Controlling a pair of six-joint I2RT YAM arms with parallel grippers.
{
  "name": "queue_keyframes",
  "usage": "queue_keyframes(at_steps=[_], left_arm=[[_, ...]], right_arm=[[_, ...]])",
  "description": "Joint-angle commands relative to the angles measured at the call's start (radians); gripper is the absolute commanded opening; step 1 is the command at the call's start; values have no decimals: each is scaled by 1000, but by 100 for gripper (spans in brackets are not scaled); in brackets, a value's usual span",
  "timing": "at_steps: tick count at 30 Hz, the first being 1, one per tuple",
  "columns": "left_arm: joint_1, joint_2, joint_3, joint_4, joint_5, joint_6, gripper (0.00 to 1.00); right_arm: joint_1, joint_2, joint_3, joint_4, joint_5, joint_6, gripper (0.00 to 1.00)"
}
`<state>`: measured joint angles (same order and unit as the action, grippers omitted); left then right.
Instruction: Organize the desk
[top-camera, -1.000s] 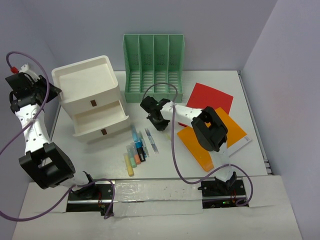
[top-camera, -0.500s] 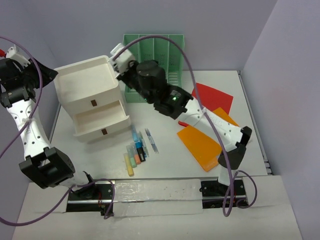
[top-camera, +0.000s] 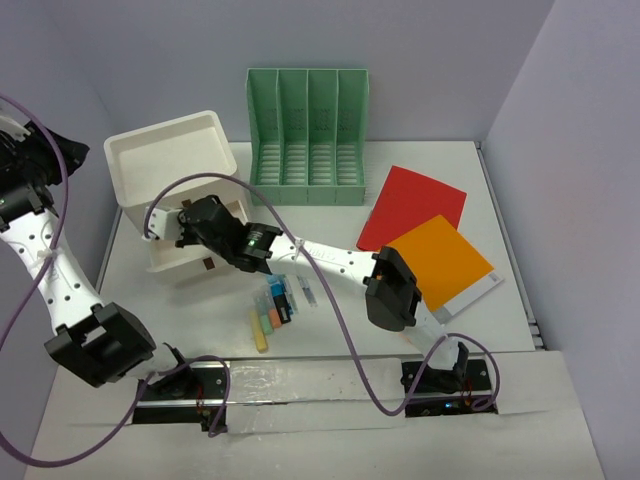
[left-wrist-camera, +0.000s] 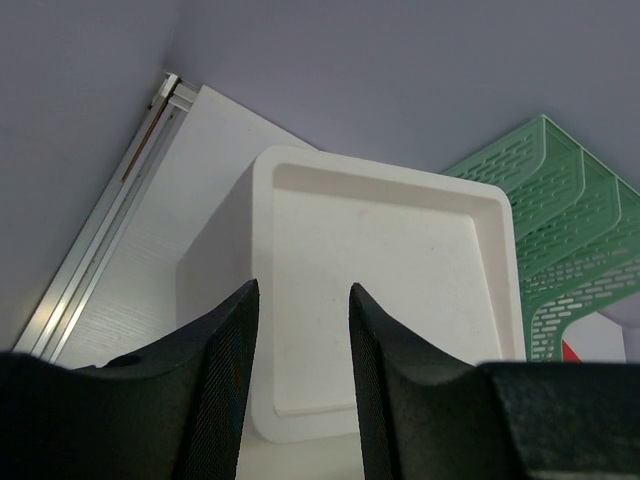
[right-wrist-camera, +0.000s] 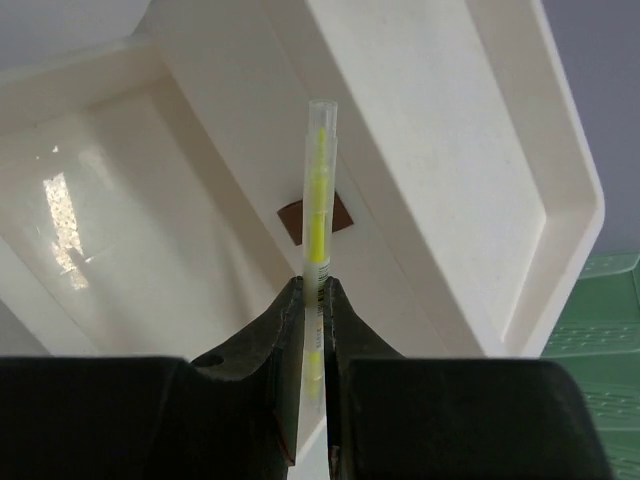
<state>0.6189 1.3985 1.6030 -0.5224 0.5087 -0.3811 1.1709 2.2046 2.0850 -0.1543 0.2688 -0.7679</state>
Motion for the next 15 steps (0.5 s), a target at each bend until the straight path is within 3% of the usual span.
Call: queue_keyframes(at_steps=[1, 2, 5, 6, 11, 15], left_arm=[[-1, -59, -29, 34, 37, 22, 47], [-1, -61, -33, 31, 38, 26, 47], [1, -61, -40, 27, 65, 32, 47], [0, -59, -40, 27, 83, 28, 47], [-1, -56, -42, 46, 143, -17, 47], [-1, -63, -16, 70, 164, -37, 47]], right_arm=[[8, -5, -1, 84, 27, -42, 0], [13, -5, -13, 75, 29, -51, 3], [29, -16, -59, 69, 37, -89, 40], [33, -19, -60, 71, 44, -90, 47], [45, -35, -11, 55, 75, -77, 55], [48, -91, -7, 87, 130, 1, 56]])
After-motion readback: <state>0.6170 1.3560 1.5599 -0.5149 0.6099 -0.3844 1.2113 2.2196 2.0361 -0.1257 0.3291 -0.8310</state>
